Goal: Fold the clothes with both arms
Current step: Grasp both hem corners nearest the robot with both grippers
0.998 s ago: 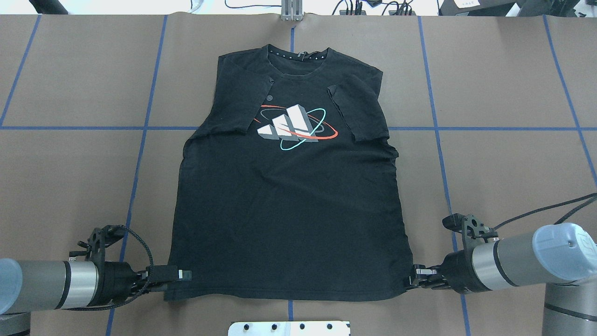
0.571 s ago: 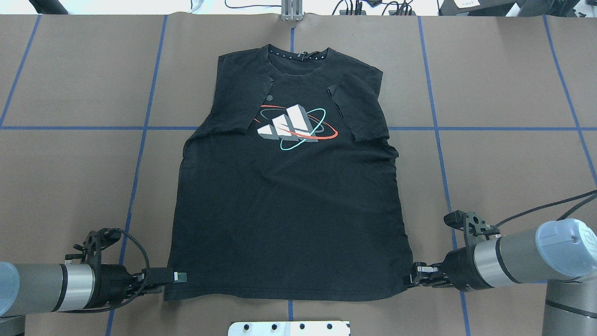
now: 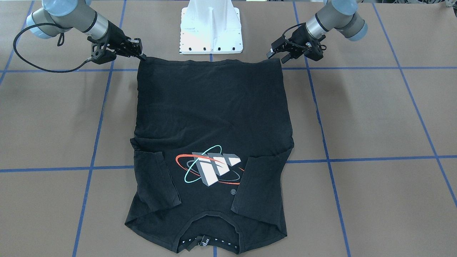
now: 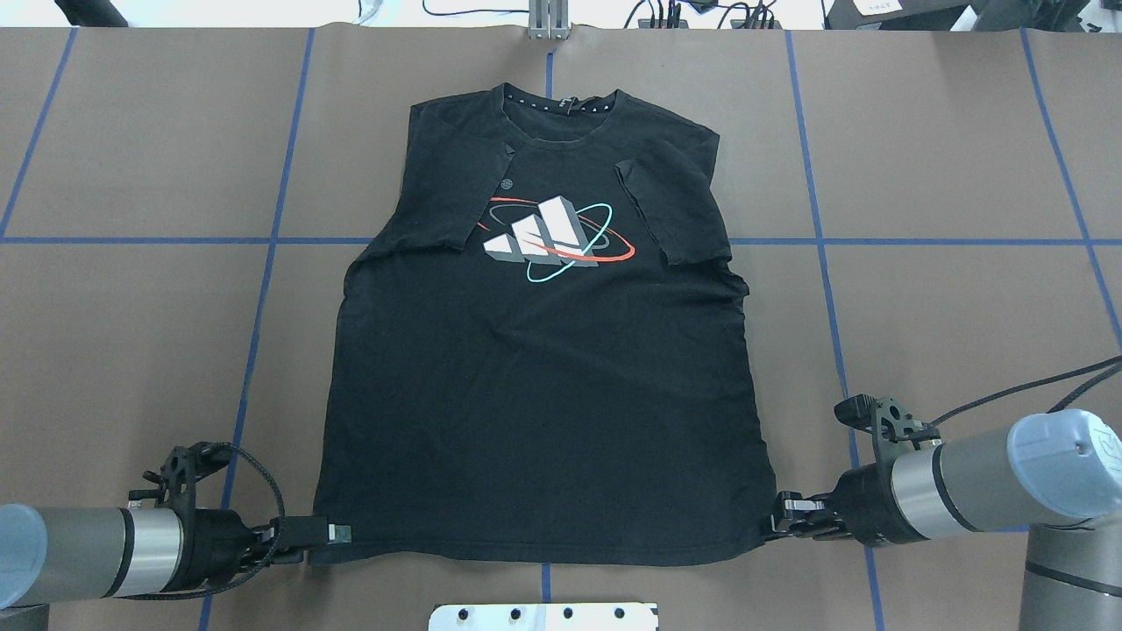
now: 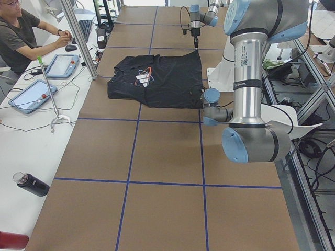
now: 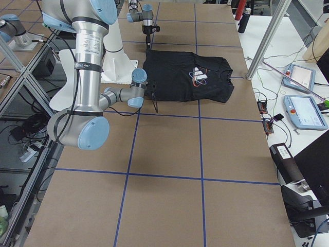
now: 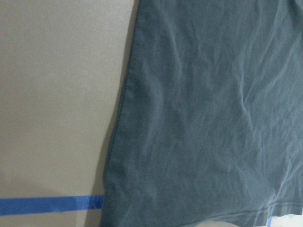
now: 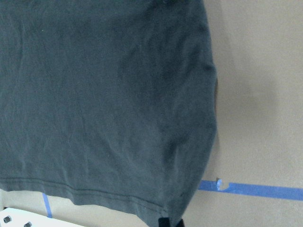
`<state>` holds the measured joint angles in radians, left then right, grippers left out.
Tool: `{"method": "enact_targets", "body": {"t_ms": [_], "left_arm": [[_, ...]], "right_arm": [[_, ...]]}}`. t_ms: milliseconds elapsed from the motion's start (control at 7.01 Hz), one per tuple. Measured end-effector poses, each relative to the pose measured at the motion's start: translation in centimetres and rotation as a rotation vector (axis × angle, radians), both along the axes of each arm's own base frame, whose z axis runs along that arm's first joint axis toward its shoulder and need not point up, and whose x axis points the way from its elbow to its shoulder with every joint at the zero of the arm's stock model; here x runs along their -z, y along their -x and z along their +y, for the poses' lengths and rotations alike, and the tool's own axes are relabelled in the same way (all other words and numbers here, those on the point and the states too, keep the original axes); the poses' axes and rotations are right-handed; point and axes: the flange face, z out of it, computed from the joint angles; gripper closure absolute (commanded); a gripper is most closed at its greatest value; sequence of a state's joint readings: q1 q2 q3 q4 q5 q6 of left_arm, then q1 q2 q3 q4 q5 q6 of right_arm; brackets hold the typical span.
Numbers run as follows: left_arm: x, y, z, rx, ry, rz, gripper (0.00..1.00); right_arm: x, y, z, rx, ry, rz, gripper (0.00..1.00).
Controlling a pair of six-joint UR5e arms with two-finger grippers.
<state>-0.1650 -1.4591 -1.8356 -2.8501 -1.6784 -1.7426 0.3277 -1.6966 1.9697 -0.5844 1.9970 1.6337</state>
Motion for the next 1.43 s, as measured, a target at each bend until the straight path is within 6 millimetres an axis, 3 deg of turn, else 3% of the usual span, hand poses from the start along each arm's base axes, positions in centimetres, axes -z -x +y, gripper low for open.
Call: {"method": "enact_targets", "body": {"t_ms": [285,571,1141,1284,1426], "left_arm": [[-0.1,-0.2,0.1,-0.004,0.001,-0.002,0.04],[-0.1,-0.5,0.2,-0.007,0.001,-0.004,0.22],[0.0,-0.6,0.2,-0.008,0.000,-0.002,0.36],[0.1,-0.6,0.2,-0.008,0.000,0.000,0.56],[0.2,-0.5,0.2,-0.008,0.000,0.001,0.85]], "right_arm": [[0.1,-0.3,-0.3,0.003,0.004,-0.004,1.00],[0.2,-0.8,-0.7,0.006,0.010,-0.006,1.00],[0.1,-1.4,-1.3,0.010,0.019,-0.006,1.00],[0.1,-1.5,-1.4,0.009,0.019,-0.006,1.00],[0.1,-1.5,-1.4,0.009,0.018,-0.006,1.00]]}}
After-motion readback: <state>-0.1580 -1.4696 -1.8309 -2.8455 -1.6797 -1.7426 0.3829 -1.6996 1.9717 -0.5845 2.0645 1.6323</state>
